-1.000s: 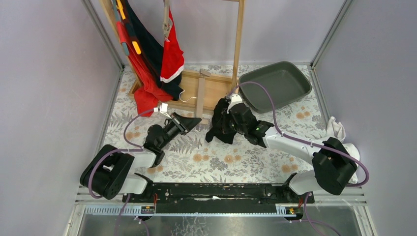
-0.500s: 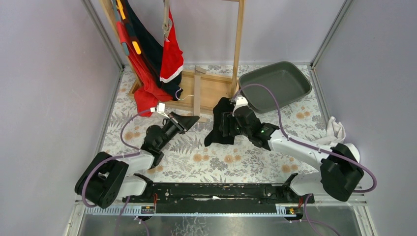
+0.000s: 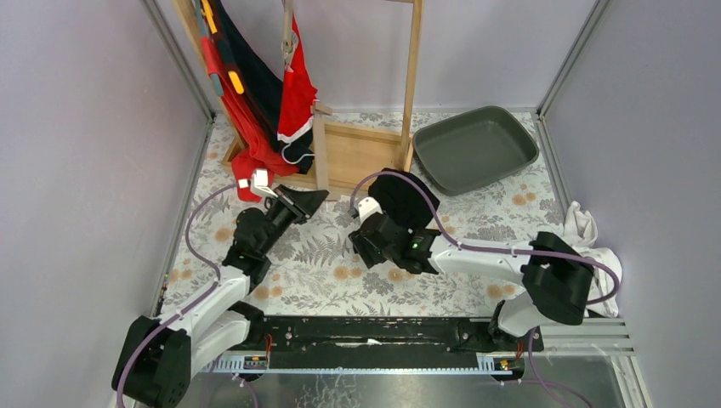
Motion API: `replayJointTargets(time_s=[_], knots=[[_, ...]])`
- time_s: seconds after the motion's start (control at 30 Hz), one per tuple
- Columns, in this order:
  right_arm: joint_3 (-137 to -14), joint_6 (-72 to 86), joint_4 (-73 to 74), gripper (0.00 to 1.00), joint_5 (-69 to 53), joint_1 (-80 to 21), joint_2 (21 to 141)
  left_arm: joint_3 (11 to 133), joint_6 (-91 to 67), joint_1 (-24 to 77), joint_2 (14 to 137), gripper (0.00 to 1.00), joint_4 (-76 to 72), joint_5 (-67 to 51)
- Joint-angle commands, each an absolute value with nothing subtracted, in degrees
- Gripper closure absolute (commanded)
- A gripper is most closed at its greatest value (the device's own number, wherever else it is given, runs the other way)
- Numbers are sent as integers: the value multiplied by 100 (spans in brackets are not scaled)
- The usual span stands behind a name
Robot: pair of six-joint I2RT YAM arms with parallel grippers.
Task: Clip the underwear to the hanger
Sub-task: Adjust the underwear at the center of the board.
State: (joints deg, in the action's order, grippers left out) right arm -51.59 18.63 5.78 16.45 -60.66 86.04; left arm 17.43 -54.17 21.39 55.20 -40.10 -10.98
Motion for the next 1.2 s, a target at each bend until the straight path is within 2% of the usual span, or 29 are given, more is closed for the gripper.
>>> replayJointTargets(time_s=[0.0, 0.3, 0.57, 0.8, 1.03, 1.17], knots=[[-5369, 1192, 530, 33, 2350, -6277, 8819, 1994, -5176, 1847, 5160, 100, -3292, -1228], [-4828, -22, -460, 33, 2659, -6328, 8909, 1933, -5237, 1487, 5074, 100, -3218, -1477], [-4679, -459, -604, 33, 2432, -6341, 8920, 1861, -5317, 1411, 5235, 100, -3428, -1608], [-4765, -678, -764, 35, 2434, -6337, 9399, 1824, -5330, 1323, 5202, 100, -3439, -1665], [-4720, -797, -924, 40, 2687, -6338, 9776, 1772, -5329, 1232, 5172, 100, -3436, -1708], [-4735, -824, -1028, 55, 3034, -6339, 9897, 1735, -5361, 1210, 5256, 100, -3550, -1761]])
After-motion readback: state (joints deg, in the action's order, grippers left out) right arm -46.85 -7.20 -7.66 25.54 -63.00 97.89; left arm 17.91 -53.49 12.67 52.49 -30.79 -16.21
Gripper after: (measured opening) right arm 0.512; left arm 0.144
